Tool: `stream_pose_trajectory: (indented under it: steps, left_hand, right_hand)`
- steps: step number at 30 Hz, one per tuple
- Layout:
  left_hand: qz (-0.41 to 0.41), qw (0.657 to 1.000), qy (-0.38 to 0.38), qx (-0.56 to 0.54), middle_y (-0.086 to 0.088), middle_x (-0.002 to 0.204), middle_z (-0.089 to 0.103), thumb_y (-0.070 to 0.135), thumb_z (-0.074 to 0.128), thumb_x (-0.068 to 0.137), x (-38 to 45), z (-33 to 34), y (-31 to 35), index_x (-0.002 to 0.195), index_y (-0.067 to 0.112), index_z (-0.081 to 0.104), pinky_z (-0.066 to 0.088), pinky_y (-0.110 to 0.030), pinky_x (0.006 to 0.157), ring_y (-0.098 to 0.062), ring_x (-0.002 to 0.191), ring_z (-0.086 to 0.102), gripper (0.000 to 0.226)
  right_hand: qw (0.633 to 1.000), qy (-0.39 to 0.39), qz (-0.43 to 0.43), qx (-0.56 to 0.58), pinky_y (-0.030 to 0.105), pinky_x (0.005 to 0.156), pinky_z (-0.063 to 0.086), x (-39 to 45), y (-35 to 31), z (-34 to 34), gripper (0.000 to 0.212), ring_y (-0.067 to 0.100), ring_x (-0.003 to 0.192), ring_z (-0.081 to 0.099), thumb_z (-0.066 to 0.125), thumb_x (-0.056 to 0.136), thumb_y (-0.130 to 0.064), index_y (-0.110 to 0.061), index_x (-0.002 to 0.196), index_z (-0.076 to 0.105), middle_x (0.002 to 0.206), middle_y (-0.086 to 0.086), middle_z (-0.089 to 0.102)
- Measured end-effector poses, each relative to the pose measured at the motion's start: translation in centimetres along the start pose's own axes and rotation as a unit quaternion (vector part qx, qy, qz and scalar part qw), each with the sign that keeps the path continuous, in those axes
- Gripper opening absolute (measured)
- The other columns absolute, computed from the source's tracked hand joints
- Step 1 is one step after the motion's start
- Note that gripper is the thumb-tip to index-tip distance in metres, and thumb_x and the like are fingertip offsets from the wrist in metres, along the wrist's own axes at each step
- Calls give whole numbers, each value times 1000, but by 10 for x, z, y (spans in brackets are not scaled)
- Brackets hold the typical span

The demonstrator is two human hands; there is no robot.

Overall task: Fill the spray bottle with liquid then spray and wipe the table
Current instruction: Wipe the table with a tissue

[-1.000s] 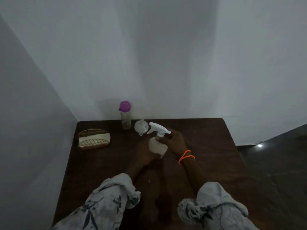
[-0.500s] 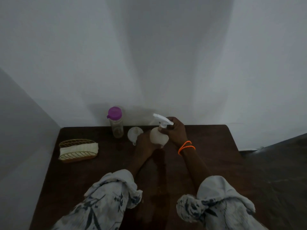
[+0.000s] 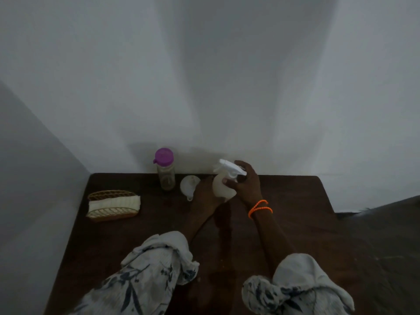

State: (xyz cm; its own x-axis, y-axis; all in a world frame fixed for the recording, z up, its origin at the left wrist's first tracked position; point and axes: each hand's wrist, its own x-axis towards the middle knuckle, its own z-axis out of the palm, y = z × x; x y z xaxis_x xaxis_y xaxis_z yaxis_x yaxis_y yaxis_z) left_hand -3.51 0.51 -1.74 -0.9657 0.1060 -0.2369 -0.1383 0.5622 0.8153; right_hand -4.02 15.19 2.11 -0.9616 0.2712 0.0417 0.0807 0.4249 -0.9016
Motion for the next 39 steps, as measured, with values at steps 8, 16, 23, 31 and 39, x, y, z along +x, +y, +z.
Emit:
stream_pose_trajectory:
  steps: [8,16,23,31,39]
  left_hand:
    - [-4,998,46,38,-7,127,65,31,80,80,-39,-64,-29,124,13,67,47,-31,99,-22,117,61,50]
    - [-15,981,105,160,2,101,71,25,71,87,-63,-187,-80,101,21,75,48,-27,85,-14,97,64,15]
    - [-108,974,101,173,-2,108,72,51,74,83,-84,-247,-142,104,15,77,44,-24,76,-21,99,67,42]
    - [-111,988,79,72,-4,102,75,61,66,85,-91,-250,-170,91,16,81,50,-27,87,-19,102,67,48]
    - [-89,992,85,42,2,112,75,59,68,84,-91,-247,-178,103,23,80,51,-36,97,-13,107,65,42]
  right_hand:
    - [952,253,161,63,49,85,55,-76,-13,42,42,19,80,61,84,67,2,-12,99,59,91,16,66]
    - [988,39,151,20,34,76,57,-137,-45,150,13,14,73,69,76,74,-8,-19,80,71,75,-4,72]
    - [990,-109,67,-53,20,75,49,-118,-76,220,8,15,80,69,74,77,-11,-15,83,77,82,0,76]
    - [976,-165,47,-136,24,83,47,-106,-66,259,18,28,97,68,76,79,-16,-12,97,76,101,10,75]
    - [979,-140,36,-145,28,83,48,-100,-65,270,21,28,96,67,76,81,-18,-11,100,75,100,12,73]
